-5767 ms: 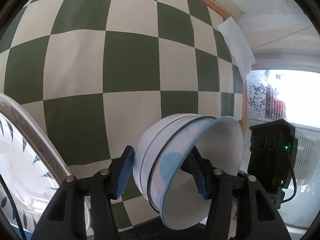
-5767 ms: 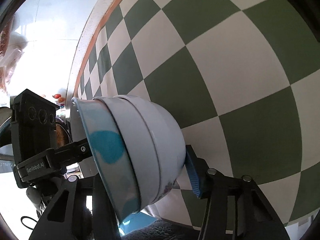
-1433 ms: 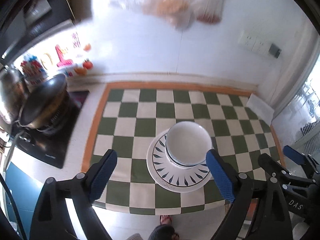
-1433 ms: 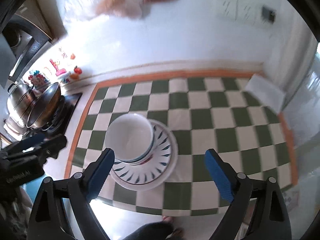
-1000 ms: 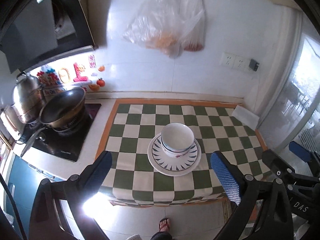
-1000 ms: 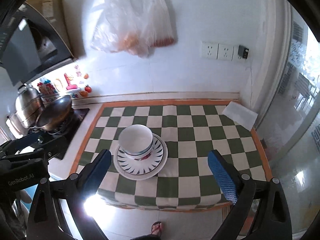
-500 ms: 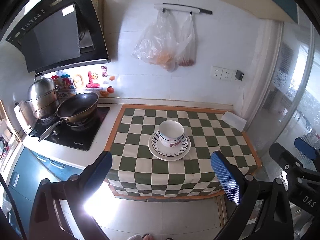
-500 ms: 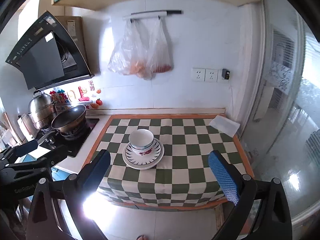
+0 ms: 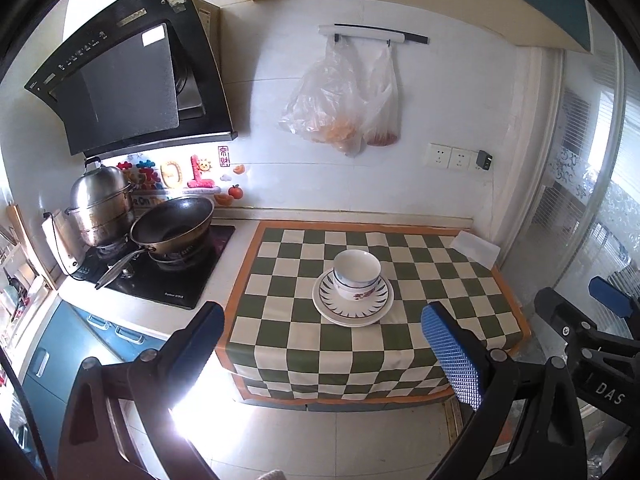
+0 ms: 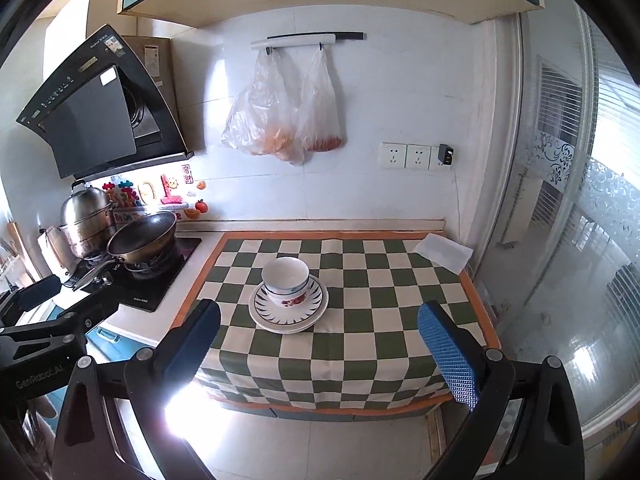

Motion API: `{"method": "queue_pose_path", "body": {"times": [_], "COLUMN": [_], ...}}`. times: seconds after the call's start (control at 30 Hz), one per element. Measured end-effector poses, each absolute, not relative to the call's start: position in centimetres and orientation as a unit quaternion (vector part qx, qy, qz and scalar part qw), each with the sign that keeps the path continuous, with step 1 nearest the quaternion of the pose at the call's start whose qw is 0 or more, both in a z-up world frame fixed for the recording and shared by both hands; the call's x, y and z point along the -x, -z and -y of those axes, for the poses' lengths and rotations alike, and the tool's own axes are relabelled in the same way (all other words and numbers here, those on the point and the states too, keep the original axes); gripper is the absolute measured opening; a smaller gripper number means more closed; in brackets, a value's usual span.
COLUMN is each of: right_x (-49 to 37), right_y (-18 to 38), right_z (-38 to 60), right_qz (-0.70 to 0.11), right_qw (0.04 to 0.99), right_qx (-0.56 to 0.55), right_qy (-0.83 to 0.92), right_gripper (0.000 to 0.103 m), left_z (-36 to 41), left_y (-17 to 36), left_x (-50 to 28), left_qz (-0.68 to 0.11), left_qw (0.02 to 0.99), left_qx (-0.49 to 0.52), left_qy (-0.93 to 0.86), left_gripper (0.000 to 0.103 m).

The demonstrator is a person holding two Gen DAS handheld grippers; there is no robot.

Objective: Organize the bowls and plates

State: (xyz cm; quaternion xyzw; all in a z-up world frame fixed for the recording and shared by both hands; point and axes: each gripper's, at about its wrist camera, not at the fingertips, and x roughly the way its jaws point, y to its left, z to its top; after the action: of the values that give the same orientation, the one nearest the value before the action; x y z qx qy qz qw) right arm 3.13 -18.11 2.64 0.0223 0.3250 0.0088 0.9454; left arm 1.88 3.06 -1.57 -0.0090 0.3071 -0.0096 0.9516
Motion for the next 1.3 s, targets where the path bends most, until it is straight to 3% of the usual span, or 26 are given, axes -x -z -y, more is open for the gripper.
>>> {"method": "queue_pose_path", "body": {"times": [1.3], "right_x": [-4.5], "right_y": [-2.5], "right_z": [15.1], "right_qz": [-0.313], "right_qw": [0.949], "right_qx": [-0.026], "right_qy": [0.022], "right_gripper": [0.101], "left_z": [-6.1], "left_y": [1.6], "left_x": [-3.8], "left_qz": [-0.293], "left_qw": [0.956], "left_qx": [-0.008], "left_qy": [0.027], "left_gripper": [0.101]}}
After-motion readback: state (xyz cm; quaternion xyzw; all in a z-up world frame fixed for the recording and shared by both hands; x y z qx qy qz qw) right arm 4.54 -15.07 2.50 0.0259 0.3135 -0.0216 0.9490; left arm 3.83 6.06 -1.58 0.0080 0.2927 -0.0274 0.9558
